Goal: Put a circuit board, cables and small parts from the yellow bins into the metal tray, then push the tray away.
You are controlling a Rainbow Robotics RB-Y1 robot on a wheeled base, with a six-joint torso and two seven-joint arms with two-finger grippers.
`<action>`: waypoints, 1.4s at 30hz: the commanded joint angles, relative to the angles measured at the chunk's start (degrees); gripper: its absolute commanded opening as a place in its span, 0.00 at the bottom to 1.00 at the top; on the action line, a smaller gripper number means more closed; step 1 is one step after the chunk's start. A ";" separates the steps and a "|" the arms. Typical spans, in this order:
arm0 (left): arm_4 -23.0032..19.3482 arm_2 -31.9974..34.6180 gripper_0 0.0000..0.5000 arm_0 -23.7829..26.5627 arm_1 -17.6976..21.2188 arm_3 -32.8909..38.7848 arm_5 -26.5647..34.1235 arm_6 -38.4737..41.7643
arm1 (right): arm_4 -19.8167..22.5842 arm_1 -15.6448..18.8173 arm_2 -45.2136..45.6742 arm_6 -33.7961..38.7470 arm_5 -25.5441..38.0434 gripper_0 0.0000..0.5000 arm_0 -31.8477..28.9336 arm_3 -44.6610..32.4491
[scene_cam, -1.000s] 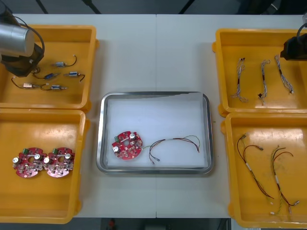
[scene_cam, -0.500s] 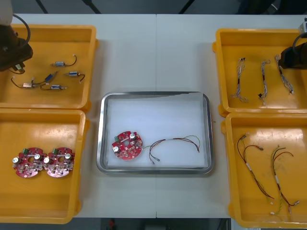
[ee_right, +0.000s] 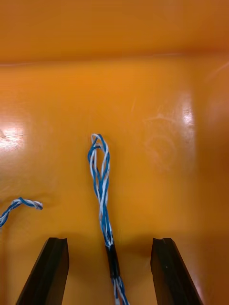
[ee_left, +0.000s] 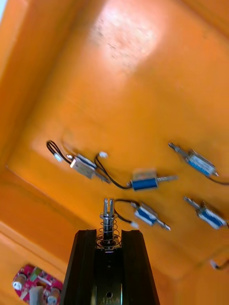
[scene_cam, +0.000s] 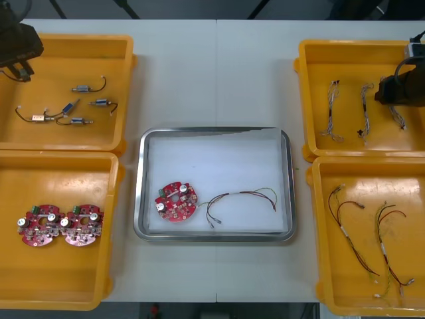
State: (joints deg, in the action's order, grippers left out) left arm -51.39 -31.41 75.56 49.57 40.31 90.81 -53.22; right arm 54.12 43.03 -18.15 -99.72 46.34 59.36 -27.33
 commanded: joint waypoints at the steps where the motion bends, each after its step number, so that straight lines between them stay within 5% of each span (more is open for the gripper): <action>1: -2.66 1.52 0.00 3.19 2.90 7.59 3.76 9.71 | 0.54 -0.75 -0.40 -2.14 -1.25 1.00 1.90 0.70; 6: -5.12 1.61 0.00 1.96 2.90 14.53 6.31 14.55 | 1.51 -0.93 -0.40 -2.58 -1.78 0.94 1.19 0.70; 10: -6.53 2.58 0.00 -1.38 2.82 23.58 7.18 20.96 | 1.69 -0.93 -0.40 -3.11 -1.78 0.24 1.11 0.70; 14: -6.88 3.28 0.00 -5.69 2.82 34.57 7.27 28.52 | 1.60 -0.93 -0.40 -3.38 -1.78 0.00 1.02 0.70; 24: -6.09 3.46 0.00 -14.83 2.46 55.66 7.80 41.00 | 1.34 -0.05 -0.31 -7.51 -1.69 0.00 1.11 -0.09; 30: 1.82 3.37 0.00 -21.86 -2.19 64.89 7.80 46.54 | 0.90 4.00 2.76 -16.73 5.61 0.00 1.11 -5.28; 42: 14.21 -1.73 0.00 -24.67 -12.83 64.19 7.45 49.09 | 0.28 8.30 10.32 -22.97 24.68 0.00 1.11 -14.86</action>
State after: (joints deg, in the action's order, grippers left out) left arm -39.23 -31.22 50.51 39.80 104.99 98.01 -2.82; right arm 54.90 47.90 -9.79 -121.04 68.66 59.38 -38.61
